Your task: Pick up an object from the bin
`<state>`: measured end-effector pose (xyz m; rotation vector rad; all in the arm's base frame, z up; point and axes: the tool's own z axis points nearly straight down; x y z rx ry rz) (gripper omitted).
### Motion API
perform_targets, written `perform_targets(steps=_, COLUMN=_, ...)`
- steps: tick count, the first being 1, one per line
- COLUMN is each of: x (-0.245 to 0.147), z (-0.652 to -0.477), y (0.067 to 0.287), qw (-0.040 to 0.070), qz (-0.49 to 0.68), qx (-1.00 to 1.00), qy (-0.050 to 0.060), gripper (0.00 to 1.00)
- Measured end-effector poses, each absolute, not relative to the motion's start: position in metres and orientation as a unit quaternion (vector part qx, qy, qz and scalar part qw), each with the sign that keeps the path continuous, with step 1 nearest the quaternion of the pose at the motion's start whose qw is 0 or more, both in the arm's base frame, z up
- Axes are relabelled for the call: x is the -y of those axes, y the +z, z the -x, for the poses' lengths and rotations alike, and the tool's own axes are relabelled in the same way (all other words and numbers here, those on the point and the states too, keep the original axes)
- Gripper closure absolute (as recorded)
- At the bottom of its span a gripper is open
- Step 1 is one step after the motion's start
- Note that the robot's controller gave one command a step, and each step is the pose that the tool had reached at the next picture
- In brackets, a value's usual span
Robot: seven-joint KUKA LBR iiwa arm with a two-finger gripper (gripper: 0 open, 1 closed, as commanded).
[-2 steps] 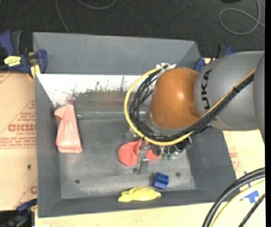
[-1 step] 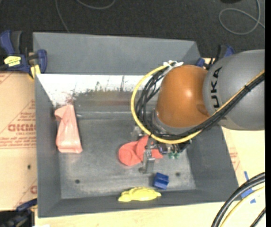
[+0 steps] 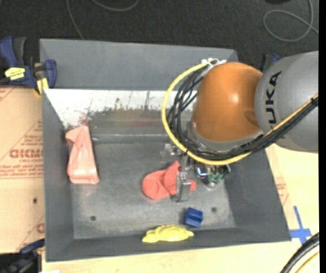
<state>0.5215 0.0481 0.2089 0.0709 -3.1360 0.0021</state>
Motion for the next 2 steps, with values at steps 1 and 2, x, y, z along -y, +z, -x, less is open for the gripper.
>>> perform_targets(steps=1, x=-0.047, z=-0.516, y=0.214, qw=-0.011, qz=-0.011, qx=1.000, qy=-0.001, gripper=0.00)
perform_targets(steps=2, x=-0.037, z=-0.543, y=0.160, qw=-0.004, qz=-0.044, qx=0.999, qy=0.000, gripper=0.00)
